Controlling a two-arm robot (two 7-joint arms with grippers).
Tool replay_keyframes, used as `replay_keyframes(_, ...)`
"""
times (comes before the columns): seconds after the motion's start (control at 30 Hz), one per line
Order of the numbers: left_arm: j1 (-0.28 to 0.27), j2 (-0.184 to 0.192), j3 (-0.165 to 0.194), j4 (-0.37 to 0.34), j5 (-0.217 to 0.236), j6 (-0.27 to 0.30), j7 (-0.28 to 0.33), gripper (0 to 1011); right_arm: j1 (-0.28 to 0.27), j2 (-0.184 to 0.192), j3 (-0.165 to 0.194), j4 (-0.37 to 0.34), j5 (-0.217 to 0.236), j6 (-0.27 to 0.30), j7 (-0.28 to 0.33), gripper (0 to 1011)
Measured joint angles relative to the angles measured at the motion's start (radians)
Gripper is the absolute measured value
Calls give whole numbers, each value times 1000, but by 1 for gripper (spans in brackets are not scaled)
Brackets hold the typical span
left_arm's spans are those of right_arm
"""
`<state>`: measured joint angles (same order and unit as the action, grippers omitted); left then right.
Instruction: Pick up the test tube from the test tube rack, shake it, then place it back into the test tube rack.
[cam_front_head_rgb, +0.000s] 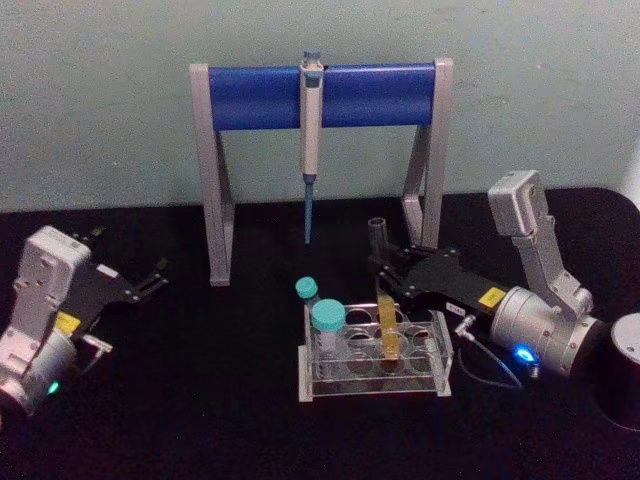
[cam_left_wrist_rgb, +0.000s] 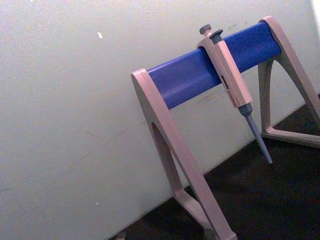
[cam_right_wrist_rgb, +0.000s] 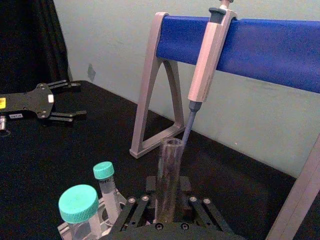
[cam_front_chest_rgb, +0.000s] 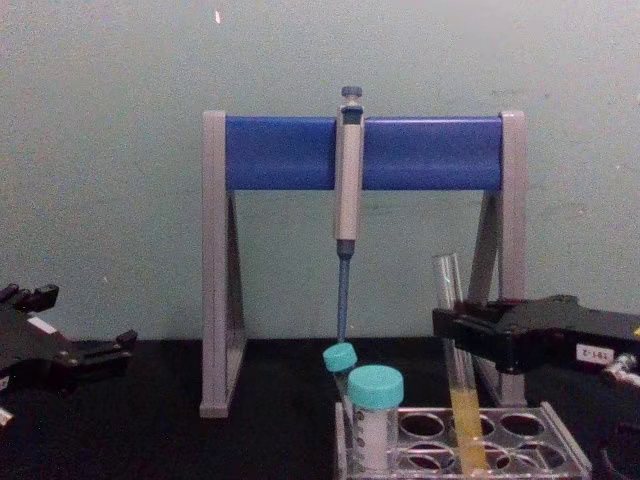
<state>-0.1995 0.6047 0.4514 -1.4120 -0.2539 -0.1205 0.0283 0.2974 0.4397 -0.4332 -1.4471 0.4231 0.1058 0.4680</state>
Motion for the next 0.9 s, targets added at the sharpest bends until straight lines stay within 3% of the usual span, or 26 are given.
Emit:
replay_keyframes(0.13,0,0,0,0,0,0,0,1001,0,0,0,0,0,0,0,228)
replay_keyframes(0.9,0,0,0,0,0,0,0,1001,0,0,0,0,0,0,0,228)
